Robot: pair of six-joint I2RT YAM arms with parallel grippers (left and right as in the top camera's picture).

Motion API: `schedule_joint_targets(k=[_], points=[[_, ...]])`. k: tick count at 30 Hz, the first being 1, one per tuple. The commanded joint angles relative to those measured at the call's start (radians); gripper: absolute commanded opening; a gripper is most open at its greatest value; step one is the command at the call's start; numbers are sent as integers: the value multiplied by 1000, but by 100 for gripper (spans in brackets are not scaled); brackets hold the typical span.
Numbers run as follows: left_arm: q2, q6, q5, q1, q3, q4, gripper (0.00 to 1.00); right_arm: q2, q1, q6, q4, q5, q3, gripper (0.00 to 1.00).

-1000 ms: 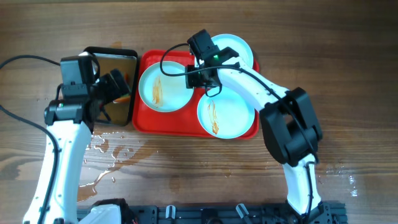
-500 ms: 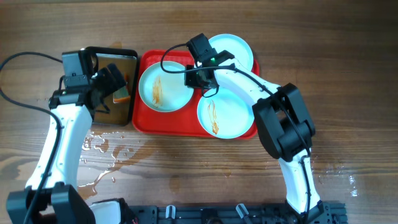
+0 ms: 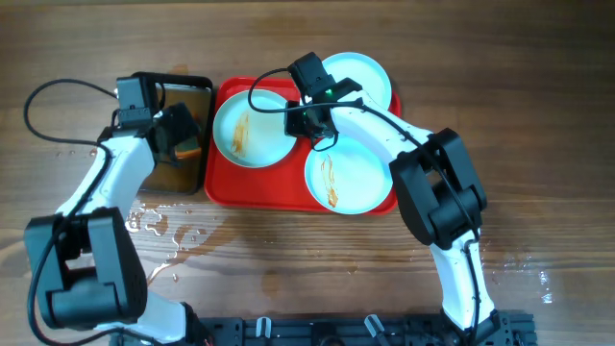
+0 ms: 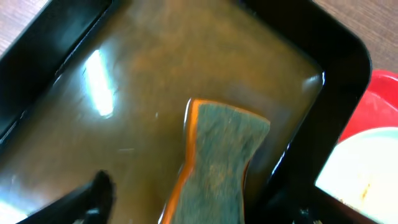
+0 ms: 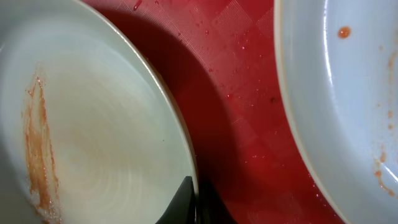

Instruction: Clean dirty plates on tray and stack at the side

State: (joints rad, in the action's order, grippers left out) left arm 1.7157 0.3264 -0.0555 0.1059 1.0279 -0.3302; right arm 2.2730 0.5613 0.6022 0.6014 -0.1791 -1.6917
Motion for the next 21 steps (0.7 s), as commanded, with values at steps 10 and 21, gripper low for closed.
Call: schedule_joint_targets(k=[10,21], points=[[120,-170,153,5,18,28,63,27,-2,0,13,-2,-16,4],[162,-169,125,5,18,120,41,27,-2,0,23,-2,-16,4]])
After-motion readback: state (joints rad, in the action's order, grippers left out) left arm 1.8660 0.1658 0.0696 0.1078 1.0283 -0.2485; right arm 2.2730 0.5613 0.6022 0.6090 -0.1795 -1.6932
